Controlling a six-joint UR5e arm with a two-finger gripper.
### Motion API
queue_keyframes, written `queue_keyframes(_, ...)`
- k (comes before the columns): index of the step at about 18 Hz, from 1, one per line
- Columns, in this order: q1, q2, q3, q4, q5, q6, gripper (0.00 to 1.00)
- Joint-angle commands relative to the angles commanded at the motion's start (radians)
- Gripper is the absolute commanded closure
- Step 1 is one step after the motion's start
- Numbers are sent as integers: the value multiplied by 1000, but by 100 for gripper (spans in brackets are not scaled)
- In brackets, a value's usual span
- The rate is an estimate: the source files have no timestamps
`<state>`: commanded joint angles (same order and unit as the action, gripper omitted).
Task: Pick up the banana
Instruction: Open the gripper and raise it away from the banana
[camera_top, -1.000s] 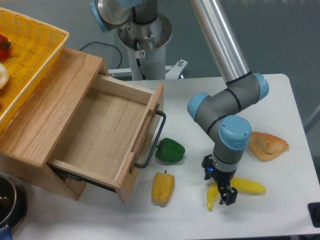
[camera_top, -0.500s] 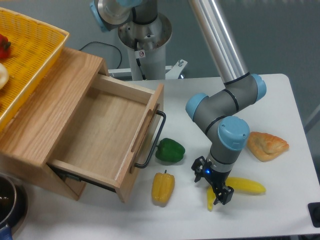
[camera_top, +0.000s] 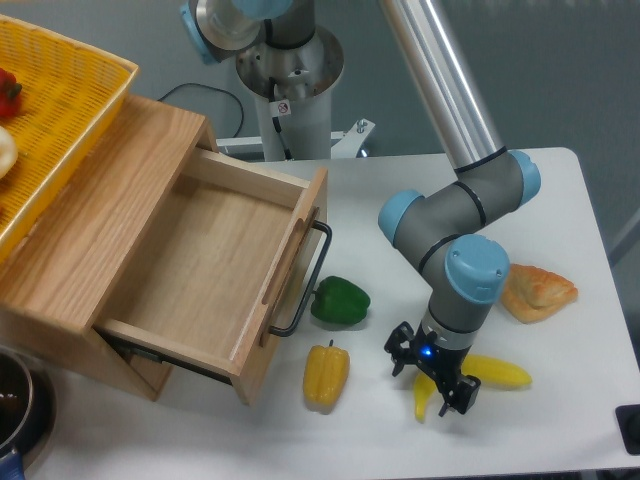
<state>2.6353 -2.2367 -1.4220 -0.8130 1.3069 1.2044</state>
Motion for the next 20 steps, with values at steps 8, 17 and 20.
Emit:
queue_keyframes(8, 35, 65, -18, -2, 227, -121, 0)
queue_keyframes(17, 83, 65, -66, -11, 410, -141, 0)
queue_keyframes(20, 88, 51, -66, -9, 402, -119, 0)
